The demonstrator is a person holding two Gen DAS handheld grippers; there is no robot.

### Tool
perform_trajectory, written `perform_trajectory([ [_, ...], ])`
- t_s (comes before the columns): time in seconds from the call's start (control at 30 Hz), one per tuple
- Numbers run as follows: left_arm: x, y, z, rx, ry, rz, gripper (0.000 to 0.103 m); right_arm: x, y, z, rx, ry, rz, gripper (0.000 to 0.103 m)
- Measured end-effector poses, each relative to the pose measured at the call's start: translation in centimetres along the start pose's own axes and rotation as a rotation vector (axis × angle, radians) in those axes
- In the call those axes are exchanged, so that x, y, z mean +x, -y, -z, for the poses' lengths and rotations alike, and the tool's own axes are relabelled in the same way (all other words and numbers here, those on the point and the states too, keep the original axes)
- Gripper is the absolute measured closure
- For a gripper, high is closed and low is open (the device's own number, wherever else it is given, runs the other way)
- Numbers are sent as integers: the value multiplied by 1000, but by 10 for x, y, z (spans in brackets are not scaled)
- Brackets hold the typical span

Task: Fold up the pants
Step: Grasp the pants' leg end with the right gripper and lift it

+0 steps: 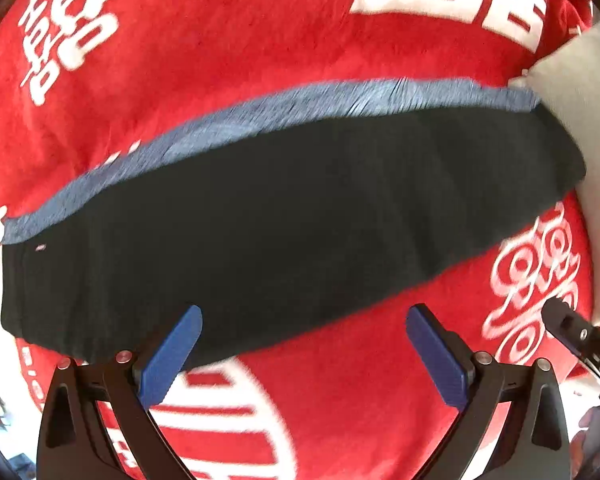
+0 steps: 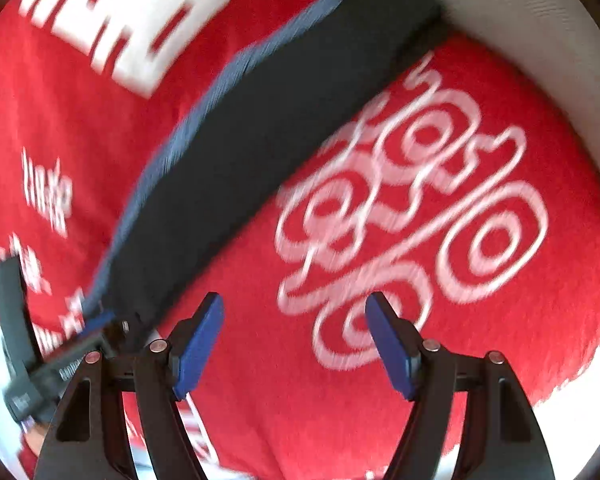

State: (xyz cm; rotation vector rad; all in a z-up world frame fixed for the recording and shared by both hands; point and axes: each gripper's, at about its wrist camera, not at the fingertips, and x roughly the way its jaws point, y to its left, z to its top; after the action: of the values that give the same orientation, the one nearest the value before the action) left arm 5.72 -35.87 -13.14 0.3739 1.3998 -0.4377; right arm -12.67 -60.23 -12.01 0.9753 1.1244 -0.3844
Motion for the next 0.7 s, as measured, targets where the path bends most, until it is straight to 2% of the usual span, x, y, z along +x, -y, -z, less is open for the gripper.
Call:
perform_trajectory([
  [0.13,9,26,-27,-19,28,15,0,-12,26,-38,129,125,-63,30],
  [0.3,25,52,-47,-4,53,-12,0,2,50,-71,230,198,-148,30],
  [0.47,48,63,-51,7,35,-36,0,16,54,-92,218,252,-237,30],
  [0.7,54,64,-56,15,53,-26,0,34,37,-101,186,335,-255,28],
])
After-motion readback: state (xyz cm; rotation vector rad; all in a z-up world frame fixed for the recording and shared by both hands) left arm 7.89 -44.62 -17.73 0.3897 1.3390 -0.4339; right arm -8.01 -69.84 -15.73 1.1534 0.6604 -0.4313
